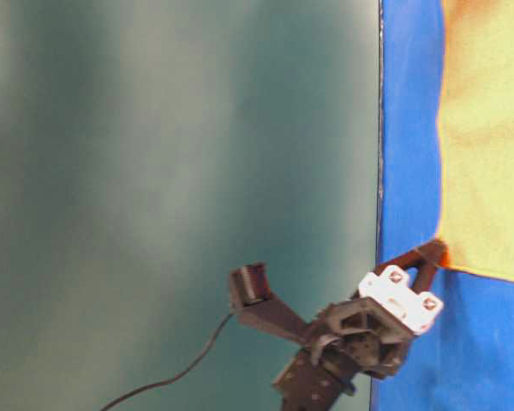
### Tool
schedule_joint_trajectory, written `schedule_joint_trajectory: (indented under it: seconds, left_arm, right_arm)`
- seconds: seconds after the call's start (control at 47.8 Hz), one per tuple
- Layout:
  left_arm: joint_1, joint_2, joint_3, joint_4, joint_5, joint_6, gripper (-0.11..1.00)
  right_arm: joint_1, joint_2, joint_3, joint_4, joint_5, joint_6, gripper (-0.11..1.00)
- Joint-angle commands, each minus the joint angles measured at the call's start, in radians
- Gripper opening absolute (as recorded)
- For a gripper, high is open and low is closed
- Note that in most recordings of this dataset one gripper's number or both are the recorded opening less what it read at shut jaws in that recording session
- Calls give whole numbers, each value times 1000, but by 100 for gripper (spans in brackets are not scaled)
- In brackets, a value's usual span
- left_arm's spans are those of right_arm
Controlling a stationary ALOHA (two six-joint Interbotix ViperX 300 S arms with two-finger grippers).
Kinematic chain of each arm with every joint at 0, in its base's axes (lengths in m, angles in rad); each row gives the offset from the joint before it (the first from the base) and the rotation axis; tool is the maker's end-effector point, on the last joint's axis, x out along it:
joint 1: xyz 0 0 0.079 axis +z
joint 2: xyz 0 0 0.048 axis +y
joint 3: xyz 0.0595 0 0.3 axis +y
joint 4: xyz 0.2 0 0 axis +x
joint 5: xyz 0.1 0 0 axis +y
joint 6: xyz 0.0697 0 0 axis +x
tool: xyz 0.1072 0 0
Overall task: Fold the orange towel.
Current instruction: 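Lift the far edge with both grippers and fold it toward the near edge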
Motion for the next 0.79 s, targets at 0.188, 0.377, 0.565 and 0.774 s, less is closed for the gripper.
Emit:
schedule_joint_trajectory:
  seconds: [0.188, 0.377, 0.565, 0.774]
  left_arm:
    - [-3, -84, -15, 2, 28, 5, 1]
    - [-12, -89, -20, 2, 54, 3, 1]
    - [-46, -149, -15, 2, 117, 2, 1]
    - [-126, -218, -3, 2, 204, 3, 1]
  right_arm:
    - [-3, -118, -2, 0, 67, 2, 1]
    - [0, -133, 3, 0, 72, 3, 1]
    - [44, -178, 0, 5, 120, 23, 1]
    - [152, -327, -2, 5, 313, 150, 1]
